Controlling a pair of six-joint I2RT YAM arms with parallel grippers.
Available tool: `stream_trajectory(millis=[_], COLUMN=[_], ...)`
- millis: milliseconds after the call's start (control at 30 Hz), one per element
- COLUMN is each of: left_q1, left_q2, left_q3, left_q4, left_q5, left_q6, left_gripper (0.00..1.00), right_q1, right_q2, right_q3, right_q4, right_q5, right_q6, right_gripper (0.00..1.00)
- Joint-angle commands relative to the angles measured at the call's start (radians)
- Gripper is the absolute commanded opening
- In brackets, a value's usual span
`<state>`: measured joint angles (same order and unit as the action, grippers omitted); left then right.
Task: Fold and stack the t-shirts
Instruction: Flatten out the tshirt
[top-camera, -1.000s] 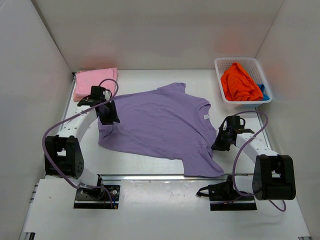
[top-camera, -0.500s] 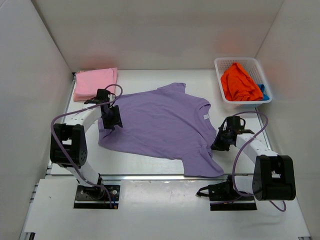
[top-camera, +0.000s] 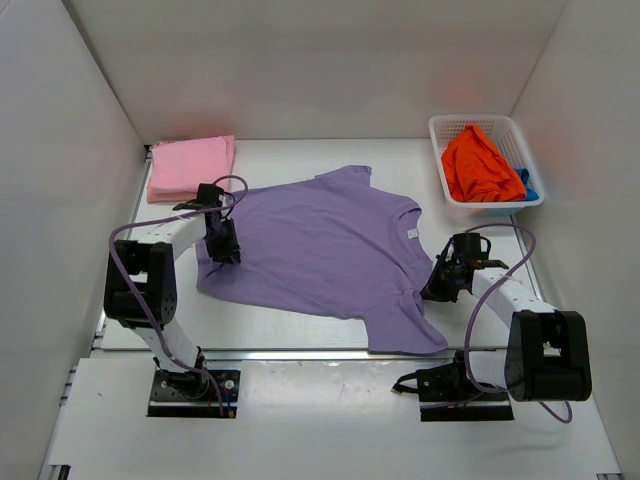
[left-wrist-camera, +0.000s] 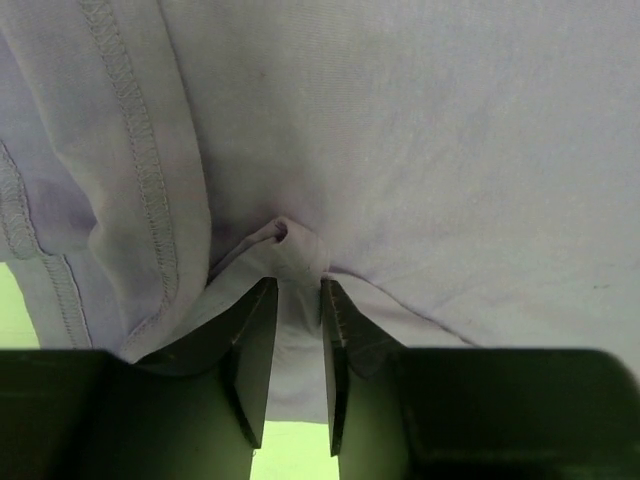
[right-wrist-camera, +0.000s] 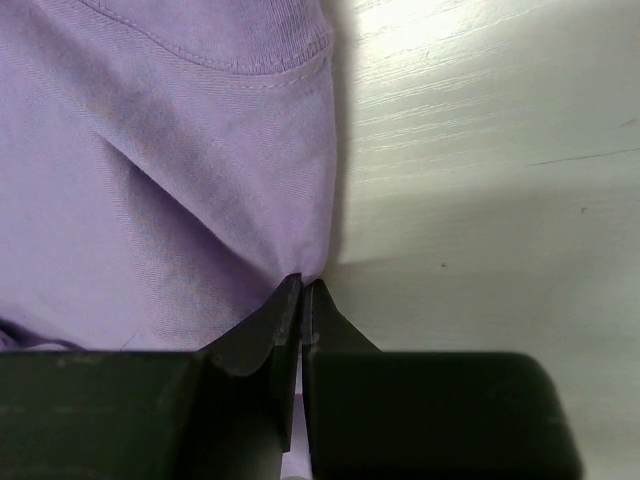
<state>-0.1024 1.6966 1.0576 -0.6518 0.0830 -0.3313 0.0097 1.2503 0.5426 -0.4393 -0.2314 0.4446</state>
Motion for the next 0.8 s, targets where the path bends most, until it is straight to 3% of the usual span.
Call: stream_trajectory(millis=[0, 267, 533, 767], left_q1=[-0.006, -0.011, -0.013, -0.014], left_q2=[-0.034, -0.083, -0.216, -0.370], left_q3=[-0.008, 0.005, -0.036, -0.120], left_q4=[0.027, -0.028, -0.063, -0.106], left_q5=[-0.037, -0.042, -0.029, -0.040], left_q6=[0.000, 0.012, 0.024, 0.051], left_gripper=[0.33, 0.09, 0.00, 0.00], right_q1=[-0.008, -0.004, -0.007, -0.050], right_q2=[0.005, 0.014, 0.000, -0.031], right_q3=[-0.027, -0.030, -0.021, 0.019], right_q4=[0.004, 0.007, -0.009, -0.078], right_q5=[0.020, 0.029, 0.033, 0.079], right_q6=[-0.011, -0.010, -0.014, -0.061], right_gripper=[0.00, 0.00, 0.00, 0.00])
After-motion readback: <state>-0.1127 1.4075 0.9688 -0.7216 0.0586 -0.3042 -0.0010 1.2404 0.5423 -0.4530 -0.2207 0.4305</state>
